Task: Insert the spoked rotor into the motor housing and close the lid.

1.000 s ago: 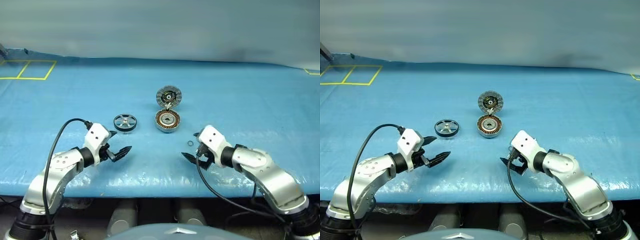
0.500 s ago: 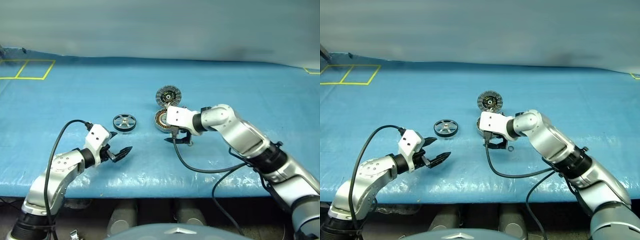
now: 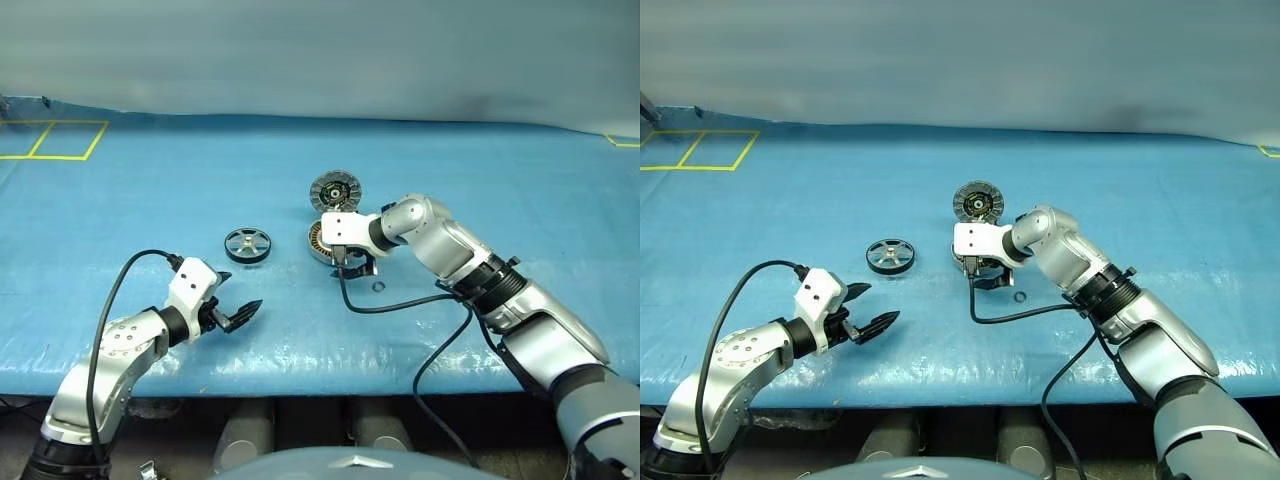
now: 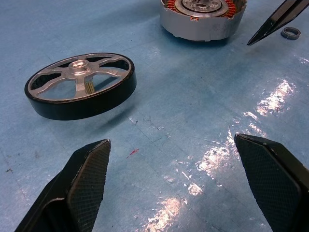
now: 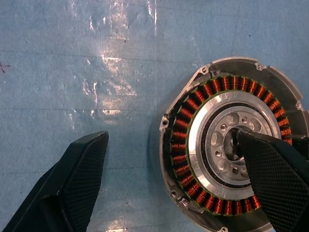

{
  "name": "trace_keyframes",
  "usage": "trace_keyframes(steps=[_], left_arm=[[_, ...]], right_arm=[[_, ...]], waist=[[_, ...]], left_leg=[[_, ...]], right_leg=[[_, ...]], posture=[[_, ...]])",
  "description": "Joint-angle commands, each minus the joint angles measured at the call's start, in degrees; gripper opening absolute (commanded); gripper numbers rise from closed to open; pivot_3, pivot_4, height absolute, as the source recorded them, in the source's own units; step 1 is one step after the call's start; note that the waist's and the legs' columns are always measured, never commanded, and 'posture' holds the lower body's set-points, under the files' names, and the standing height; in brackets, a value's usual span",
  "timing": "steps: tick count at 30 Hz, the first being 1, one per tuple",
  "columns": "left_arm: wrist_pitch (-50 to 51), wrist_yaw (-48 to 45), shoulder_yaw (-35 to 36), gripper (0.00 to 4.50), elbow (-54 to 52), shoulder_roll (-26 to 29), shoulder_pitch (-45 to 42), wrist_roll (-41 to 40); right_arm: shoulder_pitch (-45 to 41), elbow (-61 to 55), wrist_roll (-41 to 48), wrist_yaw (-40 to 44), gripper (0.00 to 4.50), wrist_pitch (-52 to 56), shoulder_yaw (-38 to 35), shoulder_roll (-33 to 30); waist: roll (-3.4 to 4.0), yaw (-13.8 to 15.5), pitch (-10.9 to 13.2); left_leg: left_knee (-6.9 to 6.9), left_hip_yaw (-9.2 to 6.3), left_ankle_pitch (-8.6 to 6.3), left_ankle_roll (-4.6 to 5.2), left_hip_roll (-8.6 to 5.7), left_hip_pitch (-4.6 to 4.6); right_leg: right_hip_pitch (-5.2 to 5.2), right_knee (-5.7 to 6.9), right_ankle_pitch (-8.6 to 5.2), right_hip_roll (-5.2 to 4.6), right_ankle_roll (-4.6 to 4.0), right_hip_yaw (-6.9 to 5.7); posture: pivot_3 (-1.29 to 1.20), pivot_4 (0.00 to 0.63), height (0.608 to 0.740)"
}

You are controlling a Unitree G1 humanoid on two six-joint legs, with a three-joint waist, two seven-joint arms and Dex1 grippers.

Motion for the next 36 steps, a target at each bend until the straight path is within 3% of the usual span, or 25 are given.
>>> trace_keyframes(steps=[1,6,9,14,21,36], left_arm=[[-1.3,0.4,0.7,4.46,-2.2,-0.4,-0.3,0.3],[-1.6,0.4,0.5,4.46,-1.9,-0.5,-0.6,0.5],[-1.7,0.4,0.5,4.5,-1.8,-0.7,-0.6,0.6],[-1.8,0.3,0.4,4.5,-1.7,-0.9,-0.6,0.8],[-1.8,0.1,0.2,4.5,-1.6,-1.4,-0.5,1.2],[-2.2,-0.3,-0.4,4.5,-0.5,-1.9,-0.3,1.5]], right_arm=[[-1.3,0.8,-1.7,1.3,4.5,-1.1,-0.9,0.4],[-1.4,2.8,-3.6,2.2,4.5,-1.8,-0.8,1.1],[-1.5,3.5,-4.5,2.5,3.97,-2.4,-1.0,1.5],[-1.7,2.8,-5.6,3.3,2.32,-3.0,-1.1,2.3],[-0.3,-3.3,-6.7,4.9,2.32,-0.6,-0.8,3.6],[15.4,-30.0,-7.0,3.3,2.32,17.5,0.2,2.5]], waist=[[0.0,0.0,0.0],[0.0,0.0,0.0],[0.0,0.0,0.0],[-0.02,0.0,0.0],[0.0,-0.2,0.0],[-0.02,0.0,0.0]], left_leg=[[0.0,0.0,0.0,0.0,0.0,0.0],[0.0,0.01,0.0,0.0,0.0,0.02],[0.01,0.01,0.01,-0.01,0.0,0.02],[0.01,0.0,0.01,-0.01,0.0,0.03],[-0.01,0.01,0.02,-0.04,0.04,0.06],[0.0,0.0,0.03,-0.06,0.06,0.15]], right_leg=[[0.0,0.0,0.0,0.0,0.0,0.0],[0.01,0.01,0.0,0.0,0.0,0.0],[0.02,0.0,0.0,0.0,0.0,0.0],[0.04,0.0,0.01,0.0,0.02,0.0],[0.0,0.04,0.01,0.04,0.02,0.01],[0.1,0.04,-0.22,0.04,-0.02,0.0]], posture=[[0.0,0.15,0.74],[0.0,0.15,0.74],[0.0,0.15,0.74],[0.0,0.15,0.74],[0.0,0.15,0.74],[0.0,0.15,0.74]])
